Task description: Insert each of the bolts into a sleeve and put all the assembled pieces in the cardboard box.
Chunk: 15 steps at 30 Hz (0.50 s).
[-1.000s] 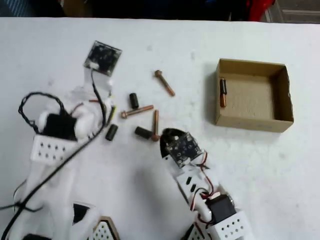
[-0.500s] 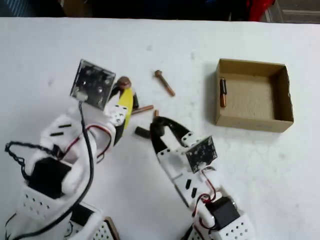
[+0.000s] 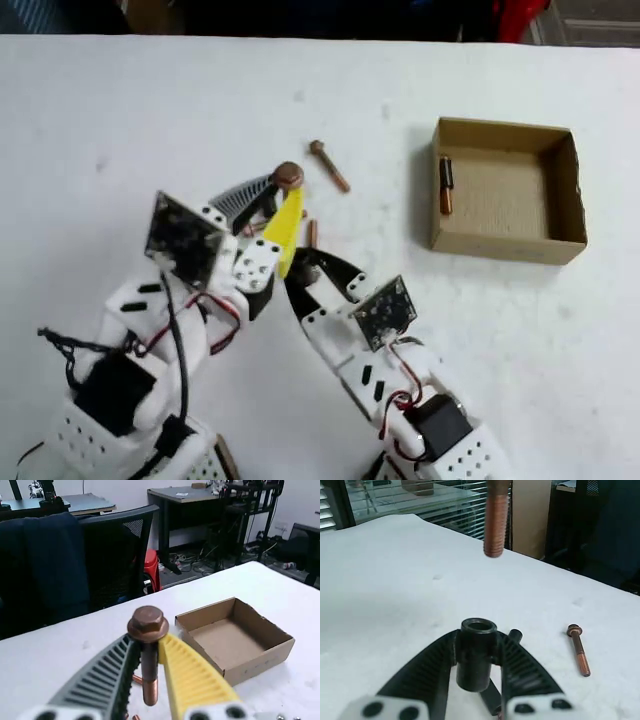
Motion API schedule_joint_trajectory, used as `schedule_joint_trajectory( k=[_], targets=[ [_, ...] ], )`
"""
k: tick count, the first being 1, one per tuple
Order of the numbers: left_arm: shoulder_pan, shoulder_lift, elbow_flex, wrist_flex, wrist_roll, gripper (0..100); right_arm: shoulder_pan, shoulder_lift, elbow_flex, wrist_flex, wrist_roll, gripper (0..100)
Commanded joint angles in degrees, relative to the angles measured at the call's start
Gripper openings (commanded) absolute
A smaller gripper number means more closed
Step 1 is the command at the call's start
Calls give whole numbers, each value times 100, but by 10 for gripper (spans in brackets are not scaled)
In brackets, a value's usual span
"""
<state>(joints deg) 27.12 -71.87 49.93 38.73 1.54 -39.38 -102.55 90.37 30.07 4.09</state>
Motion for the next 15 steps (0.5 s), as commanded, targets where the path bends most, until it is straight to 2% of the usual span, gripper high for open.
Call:
schedule_joint_trajectory(
  k=[1, 3, 7, 15],
  targets=[
    [101, -312, -9, -237, 527, 24, -57, -57, -70, -119, 88, 15],
    [101, -330, 0, -220, 554, 24, -57, -57, -70, -119, 396, 16],
    [101, -365, 176, -255, 1125, 24, -57, -66, -70, -154, 563, 16],
    [101, -365, 202, -220, 1178, 24, 382, -57, -70, -479, 563, 16]
  ],
)
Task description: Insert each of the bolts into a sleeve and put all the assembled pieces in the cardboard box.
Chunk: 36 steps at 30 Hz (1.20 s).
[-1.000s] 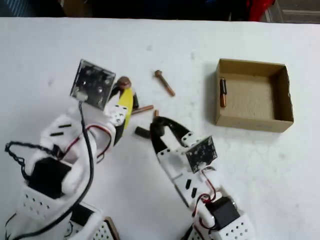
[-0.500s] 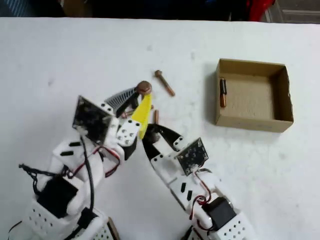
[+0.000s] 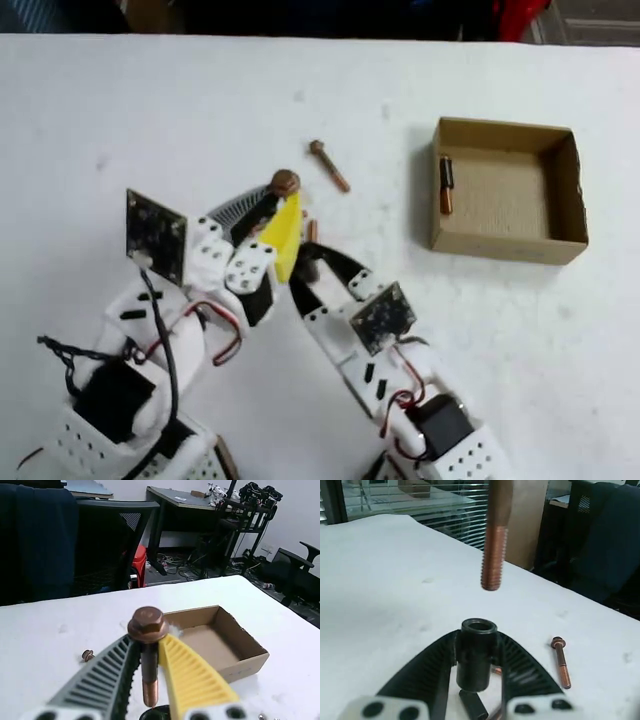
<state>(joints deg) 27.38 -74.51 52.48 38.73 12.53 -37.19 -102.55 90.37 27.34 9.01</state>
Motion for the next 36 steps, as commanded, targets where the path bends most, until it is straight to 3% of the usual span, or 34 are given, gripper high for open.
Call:
schedule_joint_trajectory(
  k=[1, 20, 36],
  targets=[
    [75, -101, -53, -220, 79, 24, 171, -57, -70, -233, 70, 16],
    [426, -101, 457, -589, 88, 23, 180, -57, -70, -259, 70, 16],
    [92, -101, 607, -818, 79, 23, 189, -57, -70, -251, 70, 16]
  ],
)
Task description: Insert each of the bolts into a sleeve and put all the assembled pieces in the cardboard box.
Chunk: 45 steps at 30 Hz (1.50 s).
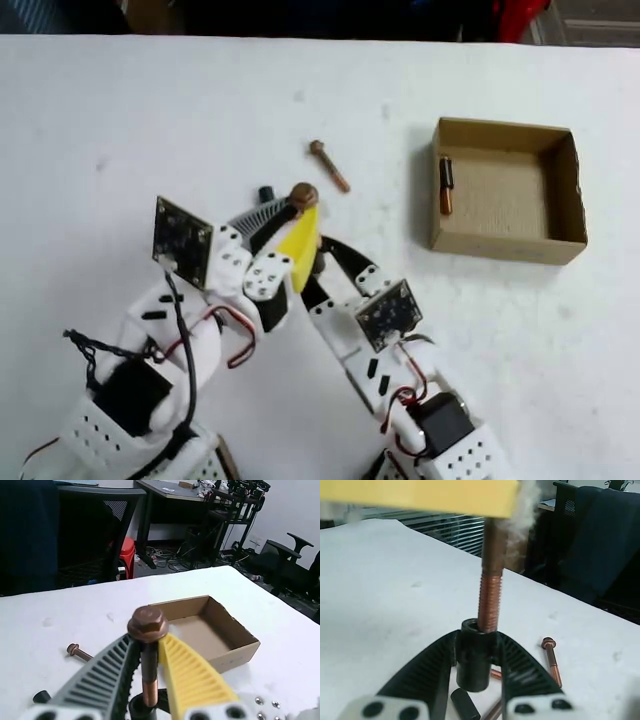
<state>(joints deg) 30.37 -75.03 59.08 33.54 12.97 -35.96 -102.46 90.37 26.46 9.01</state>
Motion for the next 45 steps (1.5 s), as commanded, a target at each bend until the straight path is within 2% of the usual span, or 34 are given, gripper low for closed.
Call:
schedule_joint_trajectory(
  k=[1, 20, 26, 35, 39, 45],
  targets=[
    [-198, -48, -53, -281, 35, 23, 66, -66, -70, -163, 70, 16],
    [-189, -57, -18, -105, 35, 23, 84, -75, -70, -171, 70, 16],
    [-189, -57, -18, -105, 35, 23, 356, -75, -79, -347, 53, 16],
    [-189, -57, 18, -149, 35, 23, 215, -75, -79, -295, 88, 16],
    [-189, -57, 0, -176, 35, 23, 92, -66, -70, -286, 475, 17],
    [-189, -57, 18, -290, 35, 23, 101, -66, -70, -286, 466, 17]
  ],
)
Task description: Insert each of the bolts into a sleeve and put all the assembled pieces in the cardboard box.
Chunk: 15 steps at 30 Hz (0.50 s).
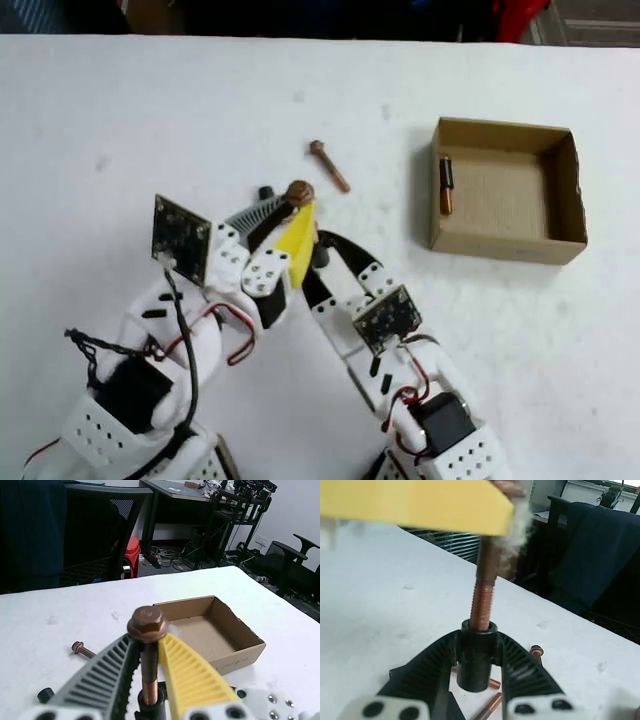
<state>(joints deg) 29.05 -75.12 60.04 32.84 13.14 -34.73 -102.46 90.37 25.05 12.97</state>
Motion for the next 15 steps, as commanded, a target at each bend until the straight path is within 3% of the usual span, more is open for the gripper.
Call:
schedule_joint_trajectory(
  k=[1, 15],
  targets=[
    [-57, -48, -62, -220, 18, 22, -22, -66, -70, -145, 70, 17],
    [-57, -48, 774, -123, 0, 22, 13, -66, -62, -145, 70, 17]
  ],
)
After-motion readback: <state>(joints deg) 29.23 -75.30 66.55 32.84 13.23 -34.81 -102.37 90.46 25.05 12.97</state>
